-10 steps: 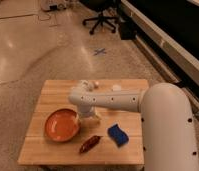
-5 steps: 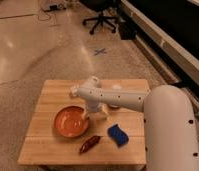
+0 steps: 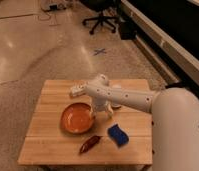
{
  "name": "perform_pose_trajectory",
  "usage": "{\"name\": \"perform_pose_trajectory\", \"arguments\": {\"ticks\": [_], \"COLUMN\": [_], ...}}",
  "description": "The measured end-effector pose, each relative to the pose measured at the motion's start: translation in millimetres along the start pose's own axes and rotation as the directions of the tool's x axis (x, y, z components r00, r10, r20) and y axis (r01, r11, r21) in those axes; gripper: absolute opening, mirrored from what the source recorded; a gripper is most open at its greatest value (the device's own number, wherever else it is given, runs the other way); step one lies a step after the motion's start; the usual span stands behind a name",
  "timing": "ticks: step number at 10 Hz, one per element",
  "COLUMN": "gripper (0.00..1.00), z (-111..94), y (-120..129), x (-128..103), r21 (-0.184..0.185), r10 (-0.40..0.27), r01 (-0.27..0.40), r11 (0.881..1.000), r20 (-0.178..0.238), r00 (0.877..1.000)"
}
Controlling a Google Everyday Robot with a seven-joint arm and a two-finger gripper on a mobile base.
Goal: Push the ceramic bowl across the table
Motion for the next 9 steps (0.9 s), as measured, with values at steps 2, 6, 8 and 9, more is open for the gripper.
{"name": "perform_pose_trajectory", "arguments": {"ticks": [2, 6, 8, 9], "gripper": [0.8, 0.8, 0.8, 0.8], "z": [-3, -5, -4, -4], "y": [9, 28, 38, 41], "x": [-5, -15, -17, -17], "r21": [0.003, -0.003, -0.011, -0.011], "r10": [0.002, 0.013, 0.022, 0.029], "r01": [-0.002, -0.013, -0.022, -0.028], "r11": [1.0, 1.0, 1.0, 1.0], "r20": [0.003, 0.021, 0.029, 0.034], "r00": [1.0, 1.0, 0.999, 0.999]}}
